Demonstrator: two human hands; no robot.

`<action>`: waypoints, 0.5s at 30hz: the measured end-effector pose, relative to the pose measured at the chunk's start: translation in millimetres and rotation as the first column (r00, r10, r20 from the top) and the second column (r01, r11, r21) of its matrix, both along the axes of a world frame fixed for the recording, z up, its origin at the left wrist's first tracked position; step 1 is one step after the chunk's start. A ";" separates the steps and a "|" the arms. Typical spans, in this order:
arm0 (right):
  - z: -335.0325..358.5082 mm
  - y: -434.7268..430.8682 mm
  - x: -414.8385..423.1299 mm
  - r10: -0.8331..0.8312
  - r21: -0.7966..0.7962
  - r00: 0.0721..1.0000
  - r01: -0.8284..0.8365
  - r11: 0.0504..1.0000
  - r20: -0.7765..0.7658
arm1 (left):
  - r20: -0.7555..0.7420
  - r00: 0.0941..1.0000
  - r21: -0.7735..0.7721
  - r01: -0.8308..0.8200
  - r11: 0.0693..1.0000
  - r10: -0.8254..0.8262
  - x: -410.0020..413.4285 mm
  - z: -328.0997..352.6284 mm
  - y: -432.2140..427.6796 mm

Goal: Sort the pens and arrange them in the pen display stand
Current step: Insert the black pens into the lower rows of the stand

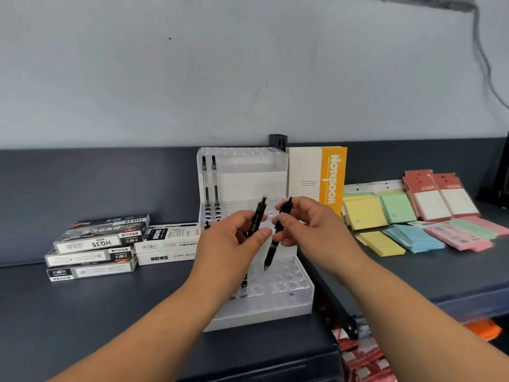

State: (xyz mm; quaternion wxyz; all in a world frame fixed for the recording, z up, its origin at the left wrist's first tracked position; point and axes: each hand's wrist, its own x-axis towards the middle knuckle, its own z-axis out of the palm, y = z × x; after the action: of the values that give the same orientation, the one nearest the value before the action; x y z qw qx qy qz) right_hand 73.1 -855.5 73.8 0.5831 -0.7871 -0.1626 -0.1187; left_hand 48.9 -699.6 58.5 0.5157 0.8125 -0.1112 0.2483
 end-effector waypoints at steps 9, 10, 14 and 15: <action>-8.9 -2.9 17.3 0.108 -0.089 0.994 -0.106 0.990 0.019 | -0.033 0.996 -0.205 -0.087 0.975 0.082 -0.9 -23.1 -9.6; -9.0 -4.2 18.4 0.113 -0.102 0.993 -0.110 0.989 0.022 | -0.036 0.996 -0.189 -0.092 0.978 0.086 -1.8 -24.8 -9.9; -9.7 -7.7 21.5 0.156 -0.123 0.988 -0.156 0.980 -0.013 | -0.077 0.992 -0.113 -0.108 0.988 0.100 -2.3 -29.5 -10.7; -11.5 -7.6 22.5 0.163 -0.136 0.986 -0.164 0.977 -0.024 | -0.083 0.990 -0.088 -0.124 0.988 0.116 -2.2 -30.5 -10.8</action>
State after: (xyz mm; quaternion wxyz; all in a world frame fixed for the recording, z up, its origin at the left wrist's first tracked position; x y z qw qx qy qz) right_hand 95.6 -863.1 62.3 0.5364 -0.8100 -0.2309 -0.0541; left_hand 46.7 -710.4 27.9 0.5411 0.8018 -0.0301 0.2519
